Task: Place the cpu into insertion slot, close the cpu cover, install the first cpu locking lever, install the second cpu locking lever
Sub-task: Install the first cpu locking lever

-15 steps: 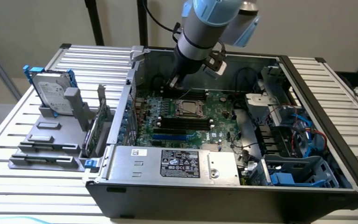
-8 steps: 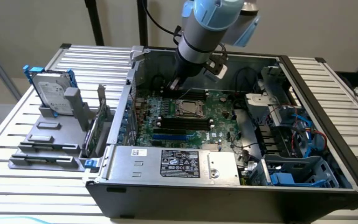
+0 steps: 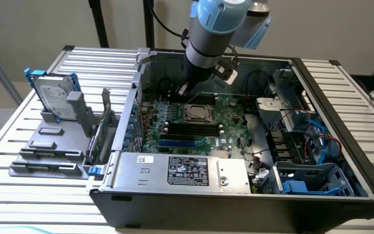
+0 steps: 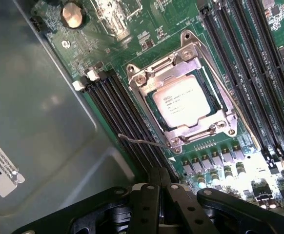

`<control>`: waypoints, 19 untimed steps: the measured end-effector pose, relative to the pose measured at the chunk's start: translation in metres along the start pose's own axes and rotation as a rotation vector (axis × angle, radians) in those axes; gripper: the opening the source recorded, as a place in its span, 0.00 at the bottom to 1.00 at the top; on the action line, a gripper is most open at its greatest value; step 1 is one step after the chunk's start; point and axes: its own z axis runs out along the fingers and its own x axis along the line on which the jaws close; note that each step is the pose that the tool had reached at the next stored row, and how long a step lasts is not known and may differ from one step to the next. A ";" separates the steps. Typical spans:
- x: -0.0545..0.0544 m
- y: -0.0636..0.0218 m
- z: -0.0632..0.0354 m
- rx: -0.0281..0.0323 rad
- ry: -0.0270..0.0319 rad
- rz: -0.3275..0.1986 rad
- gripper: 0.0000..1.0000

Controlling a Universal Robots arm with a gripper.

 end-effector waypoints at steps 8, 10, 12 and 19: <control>-0.001 0.0011 0.0037 -0.0278 0.0116 -0.001 0.11; -0.002 0.0017 0.0056 -0.0287 0.0115 0.001 0.11; -0.002 0.0024 0.0078 -0.0295 0.0113 0.001 0.11; 0.000 0.0023 0.0157 -0.0443 -0.0128 0.004 0.11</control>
